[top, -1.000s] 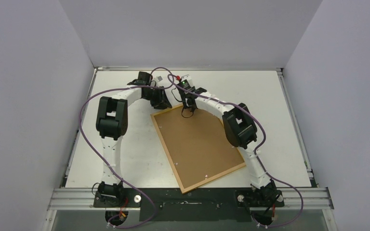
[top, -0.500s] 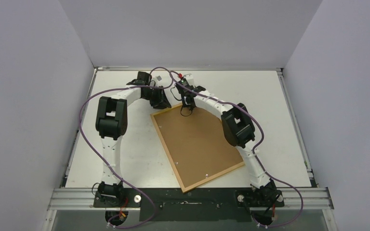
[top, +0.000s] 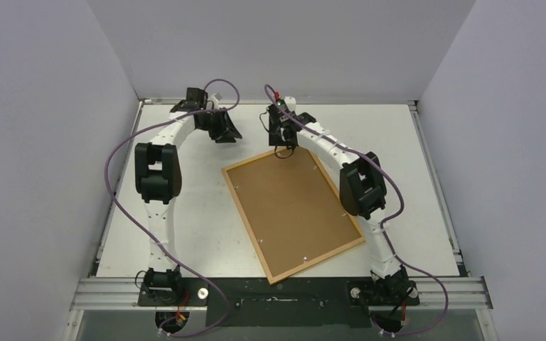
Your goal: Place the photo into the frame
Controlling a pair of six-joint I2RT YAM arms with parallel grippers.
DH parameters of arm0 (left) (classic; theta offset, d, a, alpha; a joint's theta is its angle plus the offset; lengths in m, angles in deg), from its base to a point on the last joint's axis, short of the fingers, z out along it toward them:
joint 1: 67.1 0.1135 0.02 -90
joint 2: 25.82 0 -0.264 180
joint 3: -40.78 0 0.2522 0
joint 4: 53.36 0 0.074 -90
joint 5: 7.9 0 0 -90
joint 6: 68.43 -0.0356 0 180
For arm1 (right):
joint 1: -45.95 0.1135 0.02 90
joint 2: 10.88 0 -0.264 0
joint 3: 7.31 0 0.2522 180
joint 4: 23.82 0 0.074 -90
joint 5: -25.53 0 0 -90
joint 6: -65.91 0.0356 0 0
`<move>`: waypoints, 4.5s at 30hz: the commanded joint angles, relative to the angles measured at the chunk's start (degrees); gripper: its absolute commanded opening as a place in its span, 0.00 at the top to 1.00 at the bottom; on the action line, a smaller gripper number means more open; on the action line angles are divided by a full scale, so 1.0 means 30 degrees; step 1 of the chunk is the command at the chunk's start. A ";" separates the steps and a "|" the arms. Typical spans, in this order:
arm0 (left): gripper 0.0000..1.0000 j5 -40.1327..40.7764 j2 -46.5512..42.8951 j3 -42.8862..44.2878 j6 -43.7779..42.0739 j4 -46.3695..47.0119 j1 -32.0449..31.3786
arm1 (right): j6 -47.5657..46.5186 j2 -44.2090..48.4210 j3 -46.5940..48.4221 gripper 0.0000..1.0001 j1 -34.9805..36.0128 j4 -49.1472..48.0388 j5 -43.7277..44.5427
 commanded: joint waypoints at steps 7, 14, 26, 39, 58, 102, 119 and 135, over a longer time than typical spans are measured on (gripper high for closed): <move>0.63 0.2094 -0.3243 0.0174 -0.0853 -0.2529 0.2733 | -0.1227 0.6433 -0.4301 0.50 0.0644 0.1109 -0.0085; 0.31 0.6259 -0.7782 -0.3284 -0.1630 -0.2433 0.3427 | -0.2366 0.8806 -0.7031 0.33 0.3702 0.1551 0.1140; 0.03 0.9650 -1.3900 -0.9751 -0.0839 -0.1353 0.4733 | -0.2045 0.6483 -0.5512 0.25 1.0407 0.4246 0.1979; 0.03 0.7826 -1.4446 -1.1636 0.0144 -0.0359 0.5784 | -0.1213 0.2865 -0.3337 0.43 1.0456 0.6406 -0.1792; 0.03 0.6717 -1.3699 -1.1462 0.0532 -0.0488 0.5784 | -0.0703 0.1277 -0.3573 0.63 0.9284 0.5670 -0.3136; 0.06 -0.0661 -1.6698 -1.8936 0.3466 0.6181 0.6247 | 0.3068 0.1565 0.0715 1.00 0.4566 0.3968 -0.3094; 0.14 -0.3491 -1.5329 -2.4473 0.9732 2.1545 -0.1358 | 0.5055 0.1841 0.1627 1.00 0.2589 0.3198 -0.5412; 0.39 -0.3654 -1.1288 -2.2401 1.0886 2.3890 -0.3089 | 0.6517 0.2591 0.0449 1.00 0.2072 0.1401 -0.6292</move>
